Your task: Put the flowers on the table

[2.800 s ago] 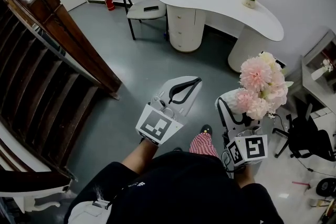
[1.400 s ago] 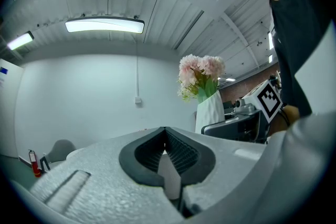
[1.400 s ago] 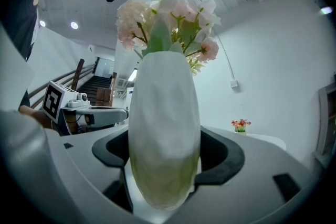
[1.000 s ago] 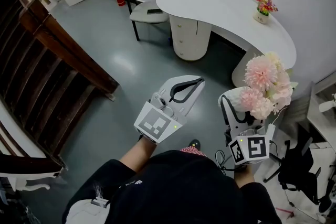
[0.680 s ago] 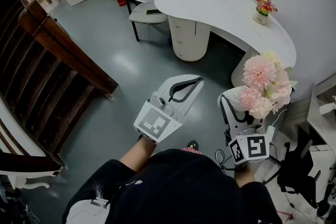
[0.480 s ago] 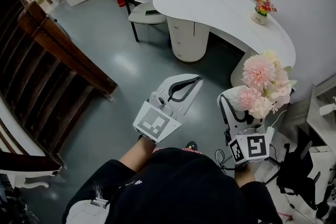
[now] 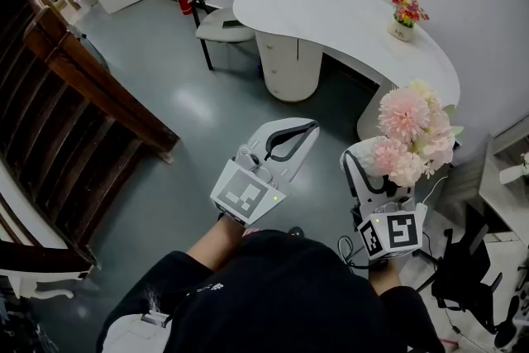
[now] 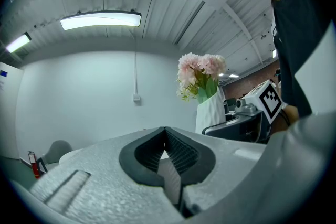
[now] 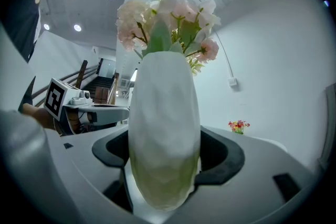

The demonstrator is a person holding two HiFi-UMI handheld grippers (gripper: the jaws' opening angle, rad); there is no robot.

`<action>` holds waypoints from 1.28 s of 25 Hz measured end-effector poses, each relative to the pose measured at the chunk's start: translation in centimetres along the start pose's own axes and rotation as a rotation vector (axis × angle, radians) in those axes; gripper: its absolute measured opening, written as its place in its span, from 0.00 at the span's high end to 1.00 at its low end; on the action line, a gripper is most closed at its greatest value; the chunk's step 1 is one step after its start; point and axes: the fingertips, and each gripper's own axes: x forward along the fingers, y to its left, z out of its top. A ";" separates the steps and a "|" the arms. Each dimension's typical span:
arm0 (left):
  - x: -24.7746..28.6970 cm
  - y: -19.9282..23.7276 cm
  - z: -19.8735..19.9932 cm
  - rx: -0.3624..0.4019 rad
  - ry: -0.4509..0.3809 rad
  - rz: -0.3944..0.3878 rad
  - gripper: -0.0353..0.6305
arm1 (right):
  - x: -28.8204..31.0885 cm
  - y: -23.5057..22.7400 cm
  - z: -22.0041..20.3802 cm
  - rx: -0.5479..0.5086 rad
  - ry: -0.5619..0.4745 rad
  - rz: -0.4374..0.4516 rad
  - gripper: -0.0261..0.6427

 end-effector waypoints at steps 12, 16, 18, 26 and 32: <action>0.3 -0.4 -0.1 0.036 0.007 0.000 0.95 | 0.1 -0.2 -0.3 0.006 -0.008 0.013 0.41; 0.5 -0.1 0.0 0.014 0.004 0.007 0.95 | 0.1 -0.2 -0.2 0.004 -0.009 0.010 0.41; 0.8 -0.2 -0.2 0.023 0.006 -0.003 0.95 | 0.1 -0.3 -0.3 -0.003 -0.007 0.007 0.41; 2.0 -1.1 -0.3 0.042 -0.018 -0.053 0.95 | -0.1 -0.5 -0.3 -0.013 0.005 -0.016 0.41; 3.5 -3.4 0.3 0.039 -0.074 -0.200 0.95 | -0.2 -0.7 -0.3 -0.020 0.011 -0.033 0.41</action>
